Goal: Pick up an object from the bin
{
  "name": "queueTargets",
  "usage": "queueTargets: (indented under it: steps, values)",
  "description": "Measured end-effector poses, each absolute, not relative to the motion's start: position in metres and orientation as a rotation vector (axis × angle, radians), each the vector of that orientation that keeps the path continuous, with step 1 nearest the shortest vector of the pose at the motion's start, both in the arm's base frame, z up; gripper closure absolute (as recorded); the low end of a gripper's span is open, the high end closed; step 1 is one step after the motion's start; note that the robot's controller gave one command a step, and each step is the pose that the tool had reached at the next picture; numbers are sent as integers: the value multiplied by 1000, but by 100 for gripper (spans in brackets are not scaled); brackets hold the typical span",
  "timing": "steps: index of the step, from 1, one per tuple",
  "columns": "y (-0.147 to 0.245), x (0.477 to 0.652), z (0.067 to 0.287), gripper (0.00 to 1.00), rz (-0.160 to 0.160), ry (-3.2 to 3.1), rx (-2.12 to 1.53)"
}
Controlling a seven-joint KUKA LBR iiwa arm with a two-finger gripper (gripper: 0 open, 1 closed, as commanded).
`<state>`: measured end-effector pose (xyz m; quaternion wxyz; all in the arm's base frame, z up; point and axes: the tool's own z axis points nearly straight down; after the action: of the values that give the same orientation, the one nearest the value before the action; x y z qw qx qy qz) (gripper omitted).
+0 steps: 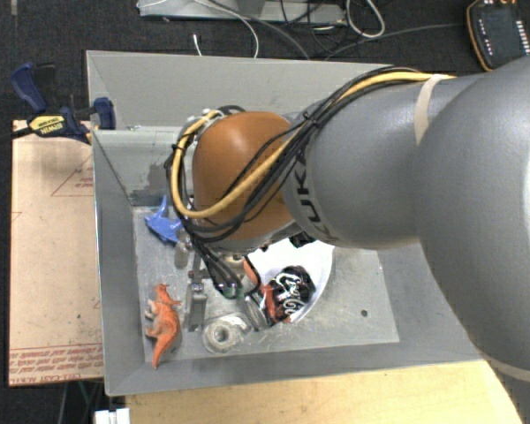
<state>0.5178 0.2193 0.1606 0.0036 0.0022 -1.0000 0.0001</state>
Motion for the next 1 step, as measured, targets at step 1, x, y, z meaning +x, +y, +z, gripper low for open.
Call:
queueTargets:
  steps: [1]
  values:
    - [218,520,164,0,-2,-3141,-1]
